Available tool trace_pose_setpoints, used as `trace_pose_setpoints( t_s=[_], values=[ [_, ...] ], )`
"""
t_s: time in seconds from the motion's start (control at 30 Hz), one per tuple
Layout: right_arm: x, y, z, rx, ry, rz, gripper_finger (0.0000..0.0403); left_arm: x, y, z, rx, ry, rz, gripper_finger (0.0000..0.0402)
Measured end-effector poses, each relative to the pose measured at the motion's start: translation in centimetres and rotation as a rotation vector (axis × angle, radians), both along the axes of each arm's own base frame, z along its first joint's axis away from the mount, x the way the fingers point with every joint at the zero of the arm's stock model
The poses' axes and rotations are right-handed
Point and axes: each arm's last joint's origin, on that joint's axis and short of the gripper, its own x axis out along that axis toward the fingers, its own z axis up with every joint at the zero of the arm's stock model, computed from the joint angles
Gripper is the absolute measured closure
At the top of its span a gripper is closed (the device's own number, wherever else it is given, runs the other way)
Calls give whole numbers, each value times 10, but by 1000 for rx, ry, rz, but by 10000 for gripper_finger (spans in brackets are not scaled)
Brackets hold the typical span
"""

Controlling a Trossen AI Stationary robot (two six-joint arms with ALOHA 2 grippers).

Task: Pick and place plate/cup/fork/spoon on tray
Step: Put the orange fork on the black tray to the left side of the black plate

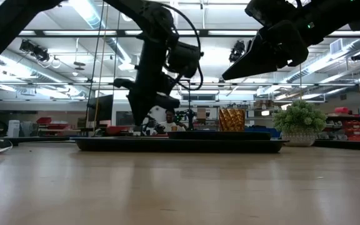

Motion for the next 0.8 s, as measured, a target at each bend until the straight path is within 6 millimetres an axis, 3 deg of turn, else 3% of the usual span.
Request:
trace_pose_setpoints(
  t_s=[0.8],
  values=[
    [1, 4, 3, 7, -33, 43, 322, 11, 22, -34, -5, -65, 109, 392]
  ],
)
